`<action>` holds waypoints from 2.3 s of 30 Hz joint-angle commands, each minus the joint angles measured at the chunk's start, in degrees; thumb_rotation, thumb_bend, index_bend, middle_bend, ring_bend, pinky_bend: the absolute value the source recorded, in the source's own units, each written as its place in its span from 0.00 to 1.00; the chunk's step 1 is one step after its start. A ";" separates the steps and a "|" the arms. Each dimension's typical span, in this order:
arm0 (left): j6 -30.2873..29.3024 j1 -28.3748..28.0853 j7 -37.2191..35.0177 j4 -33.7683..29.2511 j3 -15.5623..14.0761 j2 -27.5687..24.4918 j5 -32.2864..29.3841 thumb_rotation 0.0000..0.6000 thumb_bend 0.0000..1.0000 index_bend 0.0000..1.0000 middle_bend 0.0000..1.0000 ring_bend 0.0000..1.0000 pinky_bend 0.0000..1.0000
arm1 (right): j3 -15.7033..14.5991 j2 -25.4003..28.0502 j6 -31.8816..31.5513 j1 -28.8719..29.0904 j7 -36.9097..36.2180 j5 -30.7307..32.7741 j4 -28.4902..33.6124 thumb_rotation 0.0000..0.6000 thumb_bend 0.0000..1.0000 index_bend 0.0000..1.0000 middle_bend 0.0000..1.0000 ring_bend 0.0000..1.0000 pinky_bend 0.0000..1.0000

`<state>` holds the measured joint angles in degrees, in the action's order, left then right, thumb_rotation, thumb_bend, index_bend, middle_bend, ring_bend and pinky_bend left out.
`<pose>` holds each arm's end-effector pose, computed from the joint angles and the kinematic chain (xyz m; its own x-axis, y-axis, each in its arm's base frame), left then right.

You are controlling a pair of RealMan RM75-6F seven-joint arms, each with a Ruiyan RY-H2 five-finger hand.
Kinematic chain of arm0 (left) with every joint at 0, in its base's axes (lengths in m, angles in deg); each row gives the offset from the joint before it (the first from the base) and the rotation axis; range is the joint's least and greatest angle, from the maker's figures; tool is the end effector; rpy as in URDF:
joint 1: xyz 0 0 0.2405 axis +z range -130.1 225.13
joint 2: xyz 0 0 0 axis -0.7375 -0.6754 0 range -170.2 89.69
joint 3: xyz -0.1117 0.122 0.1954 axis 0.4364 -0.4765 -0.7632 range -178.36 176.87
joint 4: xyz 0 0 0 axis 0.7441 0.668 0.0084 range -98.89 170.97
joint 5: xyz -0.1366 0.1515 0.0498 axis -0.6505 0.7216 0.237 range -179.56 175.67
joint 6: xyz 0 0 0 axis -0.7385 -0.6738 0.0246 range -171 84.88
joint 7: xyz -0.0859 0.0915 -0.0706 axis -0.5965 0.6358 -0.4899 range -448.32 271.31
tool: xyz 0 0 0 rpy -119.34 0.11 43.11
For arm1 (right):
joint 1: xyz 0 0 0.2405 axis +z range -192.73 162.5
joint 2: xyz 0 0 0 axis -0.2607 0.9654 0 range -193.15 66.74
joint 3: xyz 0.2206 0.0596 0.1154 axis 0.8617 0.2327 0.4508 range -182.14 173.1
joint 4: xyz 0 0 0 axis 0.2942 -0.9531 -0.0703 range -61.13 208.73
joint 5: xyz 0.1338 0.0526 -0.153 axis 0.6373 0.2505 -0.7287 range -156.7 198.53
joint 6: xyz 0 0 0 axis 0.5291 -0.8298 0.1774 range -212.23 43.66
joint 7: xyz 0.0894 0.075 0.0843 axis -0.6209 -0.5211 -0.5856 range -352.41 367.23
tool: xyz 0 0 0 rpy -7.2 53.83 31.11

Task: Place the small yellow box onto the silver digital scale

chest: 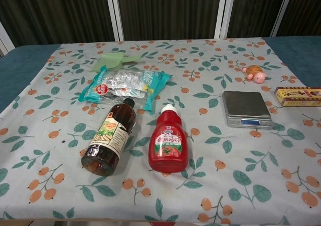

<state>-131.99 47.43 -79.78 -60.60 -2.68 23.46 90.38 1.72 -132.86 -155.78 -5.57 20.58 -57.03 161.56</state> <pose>-0.2975 0.1371 0.1474 0.4754 0.0452 0.8786 0.8796 -0.0455 -0.4736 -0.3274 -0.2176 0.1194 0.5462 -0.1599 0.8223 -0.8308 0.0220 0.5562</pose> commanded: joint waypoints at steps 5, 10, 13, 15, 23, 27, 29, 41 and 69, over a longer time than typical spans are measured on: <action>-0.51 0.29 -0.96 0.11 -0.48 -0.24 0.85 1.00 0.43 0.25 0.17 0.16 0.37 | 6.12 -6.18 8.93 9.75 -5.91 4.28 -14.22 1.00 0.33 0.34 0.28 0.29 0.30; -1.11 0.89 -1.48 0.34 -1.14 -0.43 1.44 1.00 0.44 0.25 0.17 0.16 0.37 | 6.53 -9.93 12.66 13.48 -10.13 4.00 -21.44 1.00 0.33 0.40 0.30 0.32 0.34; -1.20 0.87 -2.05 0.52 -1.02 -0.41 1.44 1.00 0.44 0.25 0.17 0.16 0.37 | 6.66 -12.53 13.98 15.26 -10.69 4.29 -25.41 1.00 0.33 0.40 0.30 0.32 0.36; -1.20 0.92 -2.18 0.54 -1.14 -0.47 1.57 1.00 0.44 0.25 0.17 0.16 0.37 | 6.77 -14.14 15.63 16.51 -10.85 5.01 -27.85 1.00 0.33 0.40 0.31 0.32 0.37; -1.03 1.00 -2.40 0.71 -1.51 -0.56 2.03 1.00 0.44 0.25 0.17 0.16 0.37 | 6.12 -18.49 21.23 20.12 -13.53 5.99 -33.91 1.00 0.33 0.39 0.31 0.32 0.37; -0.70 0.71 -2.65 0.64 -1.26 -0.68 1.84 1.00 0.44 0.25 0.17 0.16 0.37 | 5.82 -19.89 22.70 20.89 -14.45 6.48 -35.71 1.00 0.33 0.38 0.31 0.32 0.37; -0.65 0.68 -2.77 0.61 -1.26 -0.77 1.85 1.00 0.44 0.25 0.17 0.16 0.37 | 5.53 -20.23 23.05 21.06 -14.93 6.42 -36.14 1.00 0.33 0.38 0.31 0.32 0.37; -0.77 0.84 -2.83 0.67 -1.25 -0.74 1.73 1.00 0.44 0.25 0.17 0.16 0.37 | 4.63 -22.10 24.43 21.85 -13.58 7.43 -38.81 1.00 0.33 0.38 0.31 0.32 0.37; 0.90 0.22 -1.49 0.25 -0.48 -0.54 -0.44 1.00 0.44 0.25 0.17 0.16 0.37 | 4.93 -23.48 7.26 17.65 -9.92 4.37 -30.00 1.00 0.33 0.79 0.68 0.68 0.73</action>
<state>-131.08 47.66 -81.30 -60.33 -3.18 22.90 89.96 7.38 -158.09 -143.53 13.38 12.10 -49.17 126.70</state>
